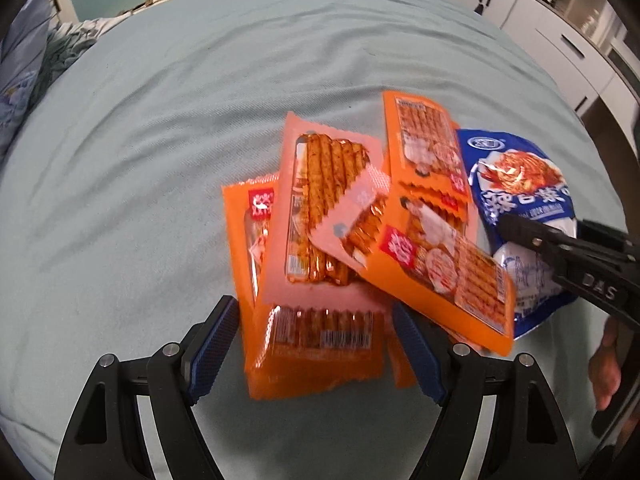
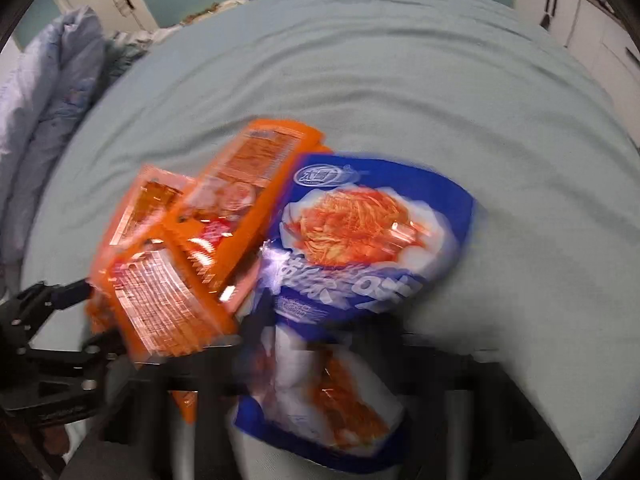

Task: Organize snacks

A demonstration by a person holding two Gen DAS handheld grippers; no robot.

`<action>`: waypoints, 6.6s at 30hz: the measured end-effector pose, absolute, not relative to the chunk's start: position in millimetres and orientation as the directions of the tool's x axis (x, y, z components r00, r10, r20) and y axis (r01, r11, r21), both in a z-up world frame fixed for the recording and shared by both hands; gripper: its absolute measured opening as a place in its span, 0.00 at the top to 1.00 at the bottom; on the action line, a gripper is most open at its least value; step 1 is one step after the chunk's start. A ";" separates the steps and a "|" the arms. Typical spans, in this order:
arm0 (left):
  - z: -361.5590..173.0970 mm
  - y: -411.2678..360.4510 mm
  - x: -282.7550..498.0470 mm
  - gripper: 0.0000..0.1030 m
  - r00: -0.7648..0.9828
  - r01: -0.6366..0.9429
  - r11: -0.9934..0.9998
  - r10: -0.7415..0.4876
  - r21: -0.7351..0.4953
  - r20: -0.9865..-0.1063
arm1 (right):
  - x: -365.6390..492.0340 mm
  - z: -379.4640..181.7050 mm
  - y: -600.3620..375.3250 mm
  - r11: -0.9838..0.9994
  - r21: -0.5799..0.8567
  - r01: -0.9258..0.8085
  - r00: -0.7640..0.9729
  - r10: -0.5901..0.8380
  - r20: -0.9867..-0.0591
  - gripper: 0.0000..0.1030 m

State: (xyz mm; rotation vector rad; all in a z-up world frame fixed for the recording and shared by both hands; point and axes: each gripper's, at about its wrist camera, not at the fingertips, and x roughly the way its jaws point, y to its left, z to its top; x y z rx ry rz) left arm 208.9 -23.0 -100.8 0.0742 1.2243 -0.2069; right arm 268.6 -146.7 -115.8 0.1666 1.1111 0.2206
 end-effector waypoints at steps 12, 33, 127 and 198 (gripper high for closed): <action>-96.7 -21.6 227.1 0.59 0.350 0.155 0.981 -0.169 -0.121 -0.921 | 257.5 -86.3 -193.0 0.935 0.353 0.005 0.579 0.285 -0.764 0.75; -19.8 18.7 133.6 0.76 0.359 0.102 0.958 -0.287 -0.269 -0.888 | 144.3 -38.4 -222.6 0.913 0.407 0.034 0.593 0.310 -0.744 0.75; 11.4 4.1 -37.9 0.23 0.523 0.121 0.989 -0.140 -0.090 -0.841 | -38.3 -18.9 -129.0 0.896 0.232 -0.379 0.599 0.428 -0.677 0.49; -90.7 6.2 135.8 0.23 0.298 0.159 0.987 -0.044 0.005 -0.954 | 142.0 -77.6 -251.6 0.956 0.276 0.099 0.491 0.194 -0.849 0.37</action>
